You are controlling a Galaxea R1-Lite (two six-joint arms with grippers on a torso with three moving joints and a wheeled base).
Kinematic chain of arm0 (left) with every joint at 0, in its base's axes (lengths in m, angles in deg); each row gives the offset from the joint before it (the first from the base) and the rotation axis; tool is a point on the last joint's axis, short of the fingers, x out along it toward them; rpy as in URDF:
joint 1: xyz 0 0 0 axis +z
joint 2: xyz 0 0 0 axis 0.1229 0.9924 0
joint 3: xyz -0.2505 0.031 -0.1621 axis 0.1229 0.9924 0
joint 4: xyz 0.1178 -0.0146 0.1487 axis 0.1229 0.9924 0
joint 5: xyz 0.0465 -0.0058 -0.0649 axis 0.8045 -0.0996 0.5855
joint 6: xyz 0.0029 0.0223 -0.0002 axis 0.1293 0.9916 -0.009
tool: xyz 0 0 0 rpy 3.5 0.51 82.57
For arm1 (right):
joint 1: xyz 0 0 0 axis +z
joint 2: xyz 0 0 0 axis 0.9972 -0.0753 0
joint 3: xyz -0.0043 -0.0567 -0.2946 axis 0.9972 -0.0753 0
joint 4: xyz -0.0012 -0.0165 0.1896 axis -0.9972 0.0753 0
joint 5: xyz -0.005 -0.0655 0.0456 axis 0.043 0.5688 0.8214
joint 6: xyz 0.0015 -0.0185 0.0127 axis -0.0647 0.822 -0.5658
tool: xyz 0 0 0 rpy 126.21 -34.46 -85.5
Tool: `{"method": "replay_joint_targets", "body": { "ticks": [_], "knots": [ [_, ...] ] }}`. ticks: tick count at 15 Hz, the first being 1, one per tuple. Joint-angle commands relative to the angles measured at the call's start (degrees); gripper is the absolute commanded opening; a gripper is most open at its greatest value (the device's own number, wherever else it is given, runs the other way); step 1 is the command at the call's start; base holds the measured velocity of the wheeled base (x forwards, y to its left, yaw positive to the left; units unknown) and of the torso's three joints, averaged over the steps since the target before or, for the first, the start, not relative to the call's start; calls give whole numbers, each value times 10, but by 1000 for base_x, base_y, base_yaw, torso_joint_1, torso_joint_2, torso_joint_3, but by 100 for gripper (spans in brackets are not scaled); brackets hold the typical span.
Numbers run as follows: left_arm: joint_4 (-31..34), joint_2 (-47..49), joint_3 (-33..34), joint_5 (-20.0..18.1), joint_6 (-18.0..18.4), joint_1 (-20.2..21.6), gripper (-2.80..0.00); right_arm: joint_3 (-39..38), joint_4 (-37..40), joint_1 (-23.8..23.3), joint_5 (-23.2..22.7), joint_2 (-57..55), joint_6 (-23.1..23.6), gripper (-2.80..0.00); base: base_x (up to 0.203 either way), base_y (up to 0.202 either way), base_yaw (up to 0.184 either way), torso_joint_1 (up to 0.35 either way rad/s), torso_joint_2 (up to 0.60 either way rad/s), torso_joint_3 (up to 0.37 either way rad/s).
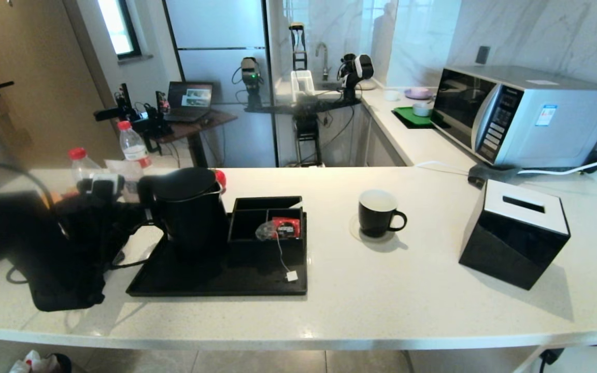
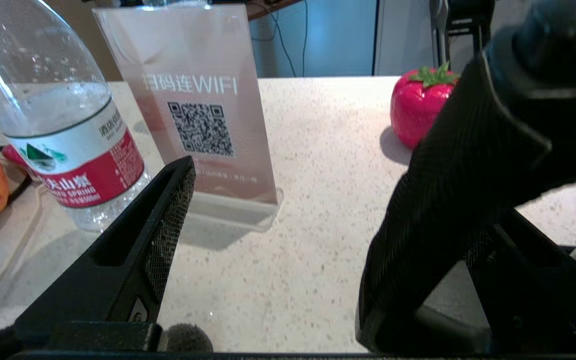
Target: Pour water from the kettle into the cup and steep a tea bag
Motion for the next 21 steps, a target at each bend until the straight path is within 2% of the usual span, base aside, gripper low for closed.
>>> {"method": "replay_joint_targets", "body": {
  "ticks": [1,21],
  "knots": [
    [-28,-1,-9,0,0,0,0,0,0,0,0,-1,0,-280,0,0,0,0,0,0],
    [-28,10,-47,0,1,-4,0,0,0,0,0,-1,0,-280,0,0,0,0,0,0]
  ]
}}
